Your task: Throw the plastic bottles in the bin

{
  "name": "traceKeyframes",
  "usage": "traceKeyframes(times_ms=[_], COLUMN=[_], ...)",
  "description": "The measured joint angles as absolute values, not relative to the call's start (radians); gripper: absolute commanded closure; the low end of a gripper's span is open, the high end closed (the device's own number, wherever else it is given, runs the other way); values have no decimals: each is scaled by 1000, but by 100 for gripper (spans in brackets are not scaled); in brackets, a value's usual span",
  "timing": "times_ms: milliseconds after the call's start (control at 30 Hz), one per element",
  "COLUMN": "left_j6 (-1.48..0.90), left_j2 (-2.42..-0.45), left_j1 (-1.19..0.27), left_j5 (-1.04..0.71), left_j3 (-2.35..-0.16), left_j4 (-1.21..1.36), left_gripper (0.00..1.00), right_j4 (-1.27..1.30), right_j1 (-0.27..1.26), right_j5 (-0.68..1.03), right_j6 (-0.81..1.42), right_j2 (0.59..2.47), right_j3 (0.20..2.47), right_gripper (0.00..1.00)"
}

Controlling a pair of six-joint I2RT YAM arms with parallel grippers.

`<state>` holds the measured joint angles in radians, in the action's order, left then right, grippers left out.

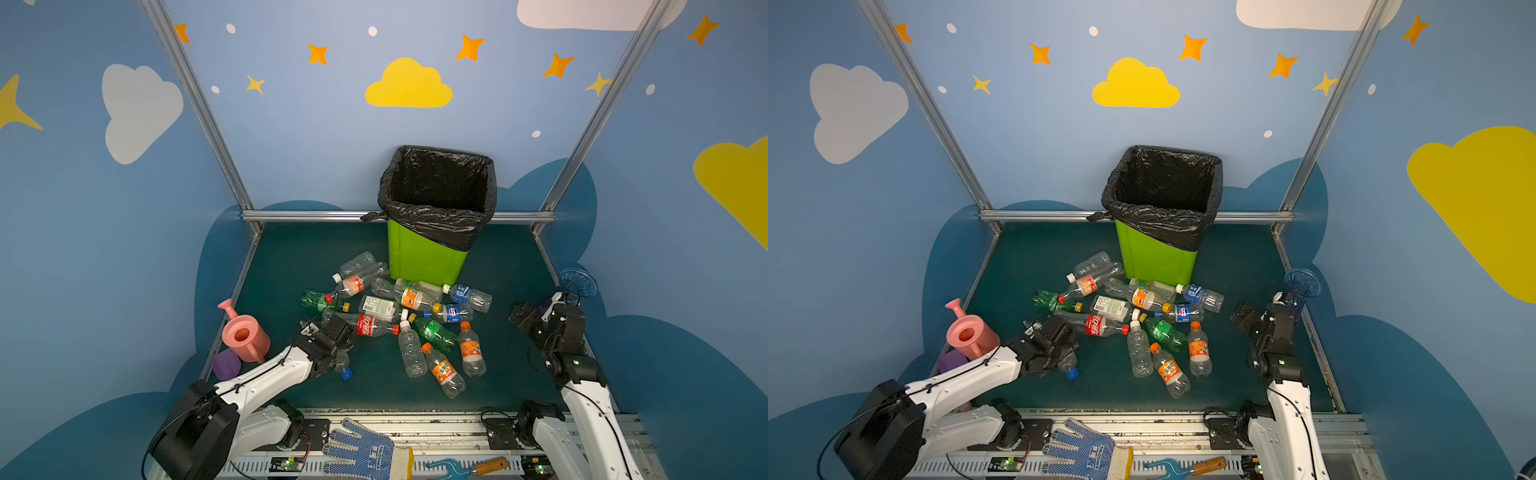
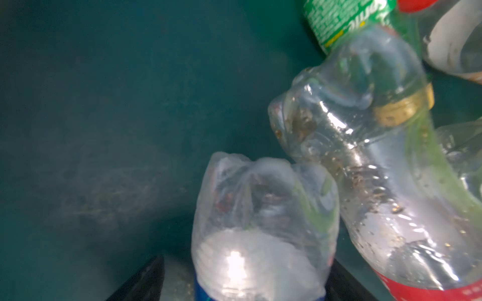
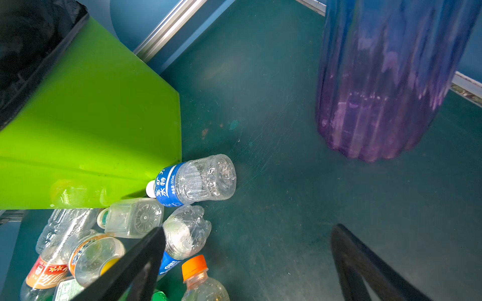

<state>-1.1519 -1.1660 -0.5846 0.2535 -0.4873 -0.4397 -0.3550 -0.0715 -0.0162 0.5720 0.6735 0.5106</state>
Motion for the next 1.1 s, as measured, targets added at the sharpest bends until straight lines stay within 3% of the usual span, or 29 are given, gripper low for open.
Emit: traceKeyframes(times_ms=[333, 633, 767, 933, 1100], left_j6=[-1114, -1014, -855, -654, -606], left_j2=[-1132, -936, -836, -850, -959], left_j1=[-582, -566, -502, -383, -258], left_j5=[239, 311, 373, 395, 258], left_j3=[-490, -584, -786, -1106, -1343], left_j4=[-434, -513, -520, -382, -149], left_gripper=[47, 50, 50, 51, 51], right_j4=[-355, -349, -350, -351, -349], right_j1=[-85, -101, -125, -164, -203], right_j5=[-13, -10, -9, -4, 21], right_j6=[572, 566, 559, 558, 562], right_j2=[673, 673, 673, 659, 616], right_j3=[505, 504, 507, 529, 541], right_gripper=[3, 3, 3, 3, 3])
